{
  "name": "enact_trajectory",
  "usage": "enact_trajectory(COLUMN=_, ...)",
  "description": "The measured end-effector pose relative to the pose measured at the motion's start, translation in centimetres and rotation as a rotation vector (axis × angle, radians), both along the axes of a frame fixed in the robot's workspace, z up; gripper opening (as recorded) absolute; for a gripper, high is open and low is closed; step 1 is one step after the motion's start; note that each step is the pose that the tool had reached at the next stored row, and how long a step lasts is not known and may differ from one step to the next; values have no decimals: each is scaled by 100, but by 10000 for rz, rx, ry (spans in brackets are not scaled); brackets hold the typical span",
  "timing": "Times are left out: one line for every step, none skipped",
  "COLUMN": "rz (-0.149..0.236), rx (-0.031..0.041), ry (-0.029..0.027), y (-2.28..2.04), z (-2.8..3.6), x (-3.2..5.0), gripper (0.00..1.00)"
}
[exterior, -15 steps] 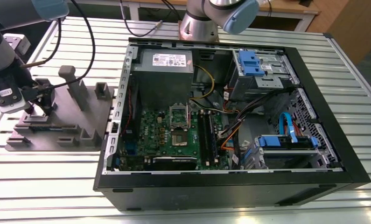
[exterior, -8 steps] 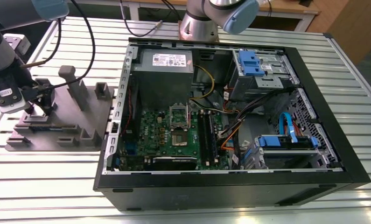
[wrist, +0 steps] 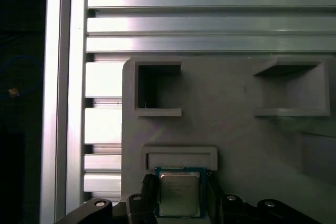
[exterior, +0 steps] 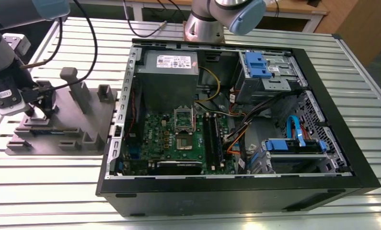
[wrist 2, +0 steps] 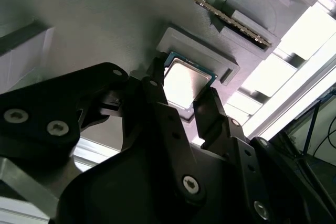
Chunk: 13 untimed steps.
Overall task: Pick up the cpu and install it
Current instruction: 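Pick up the cpu and move it towards the insertion slot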
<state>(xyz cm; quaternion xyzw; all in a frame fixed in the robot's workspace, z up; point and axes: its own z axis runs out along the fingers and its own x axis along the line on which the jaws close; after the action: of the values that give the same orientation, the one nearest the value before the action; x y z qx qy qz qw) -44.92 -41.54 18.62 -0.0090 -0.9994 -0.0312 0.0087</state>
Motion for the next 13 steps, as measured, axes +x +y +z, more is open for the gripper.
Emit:
enact_trajectory(rz=0, rx=0, ry=-1, y=0, z=11, x=0, gripper=47)
enact_trajectory(rz=0, rx=0, ry=-1, y=0, z=24, x=0, gripper=47)
enact_trajectory(rz=0, rx=1, ry=-2, y=0, z=33, x=1, gripper=47)
enact_trajectory(rz=0, rx=1, ry=-3, y=0, z=33, x=1, gripper=47)
enact_trajectory(rz=0, rx=2, ry=-4, y=0, z=32, x=1, gripper=47)
enact_trajectory(rz=0, rx=2, ry=-4, y=0, z=33, x=1, gripper=47)
enact_trajectory(rz=0, rx=1, ry=-2, y=0, z=41, x=0, gripper=47)
enact_trajectory(rz=0, rx=1, ry=-2, y=0, z=42, x=-3, gripper=47)
enact_trajectory(rz=0, rx=1, ry=-2, y=0, z=43, x=-3, gripper=47)
enact_trajectory(rz=0, rx=1, ry=-3, y=0, z=43, x=-3, gripper=47)
enact_trajectory(rz=1, rx=2, ry=-3, y=0, z=44, x=-3, gripper=47)
enact_trajectory(rz=1, rx=1, ry=-2, y=0, z=44, x=-3, gripper=47)
enact_trajectory(rz=0, rx=1, ry=-1, y=0, z=45, x=-3, gripper=47)
